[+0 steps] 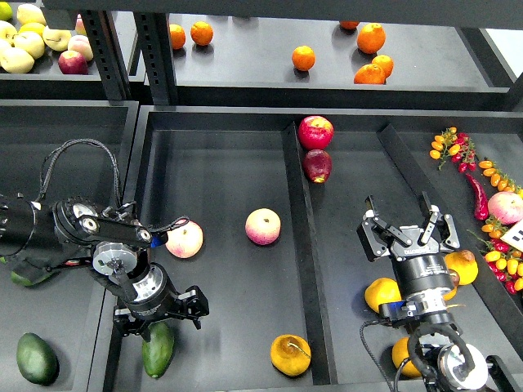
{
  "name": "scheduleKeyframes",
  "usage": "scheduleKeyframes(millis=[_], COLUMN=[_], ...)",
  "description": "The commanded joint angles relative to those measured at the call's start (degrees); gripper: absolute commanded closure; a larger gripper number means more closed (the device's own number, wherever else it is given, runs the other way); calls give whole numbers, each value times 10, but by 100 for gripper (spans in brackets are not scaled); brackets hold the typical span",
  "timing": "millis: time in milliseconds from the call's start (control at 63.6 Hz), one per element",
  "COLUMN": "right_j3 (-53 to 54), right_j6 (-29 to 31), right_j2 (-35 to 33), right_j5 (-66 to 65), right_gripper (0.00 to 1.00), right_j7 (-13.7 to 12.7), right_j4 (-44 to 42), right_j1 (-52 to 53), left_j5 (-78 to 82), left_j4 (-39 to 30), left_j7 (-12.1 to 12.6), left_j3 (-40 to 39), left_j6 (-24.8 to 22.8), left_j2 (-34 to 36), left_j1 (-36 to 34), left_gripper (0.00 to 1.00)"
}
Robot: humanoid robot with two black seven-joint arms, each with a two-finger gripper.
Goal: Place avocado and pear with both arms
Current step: 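Lower the left gripper onto the green avocado and close it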
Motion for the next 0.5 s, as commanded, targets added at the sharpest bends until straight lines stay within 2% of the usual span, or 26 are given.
scheduleKeyframes(millis=[0, 487], right_j3=[-1, -3], right_j6=[5, 7], right_j2=[0, 0], right_j5=[0, 0], right_gripper=[0, 0], right_j7=[0, 0], right_j4=[0, 2], right_j1=[0, 1], left_j5=[5, 9], left_j4=[7, 13], left_j7=[0, 0], left_j3=[5, 32], left_j6=[1, 0], left_j2=[0, -2], left_j1=[5, 14], left_gripper=[1, 1])
